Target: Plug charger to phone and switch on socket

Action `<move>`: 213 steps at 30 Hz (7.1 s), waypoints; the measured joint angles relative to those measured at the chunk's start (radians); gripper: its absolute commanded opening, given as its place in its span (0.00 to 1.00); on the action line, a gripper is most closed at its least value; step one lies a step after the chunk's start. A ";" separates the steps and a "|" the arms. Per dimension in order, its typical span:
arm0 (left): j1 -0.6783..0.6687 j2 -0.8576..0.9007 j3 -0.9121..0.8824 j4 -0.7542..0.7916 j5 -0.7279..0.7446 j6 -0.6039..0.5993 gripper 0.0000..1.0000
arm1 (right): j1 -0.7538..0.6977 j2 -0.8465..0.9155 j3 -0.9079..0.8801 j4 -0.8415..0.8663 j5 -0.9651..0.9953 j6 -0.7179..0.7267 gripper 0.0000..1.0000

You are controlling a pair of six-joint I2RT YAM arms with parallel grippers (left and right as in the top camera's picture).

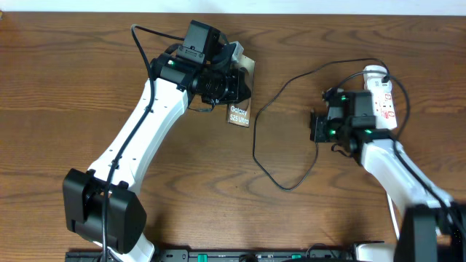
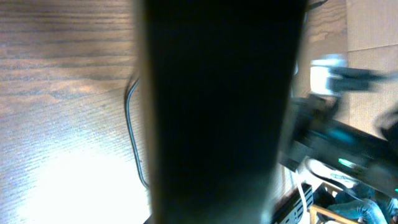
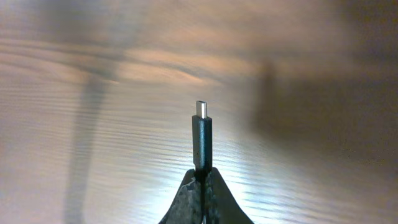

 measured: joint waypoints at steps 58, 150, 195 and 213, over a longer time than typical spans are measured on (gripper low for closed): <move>-0.117 0.000 0.000 0.117 0.187 0.015 0.07 | 0.059 -0.167 0.000 0.340 -0.779 0.179 0.01; -0.034 0.000 -0.002 0.437 0.153 -0.352 0.07 | 0.222 -0.263 0.202 -0.200 -0.369 0.118 0.01; -0.046 0.000 -0.002 0.426 0.131 -0.378 0.07 | 0.231 -0.263 0.202 -0.204 -0.323 0.118 0.01; -0.052 0.000 -0.002 0.425 0.104 -0.354 0.08 | 0.254 -0.263 0.202 -0.205 -0.303 0.118 0.01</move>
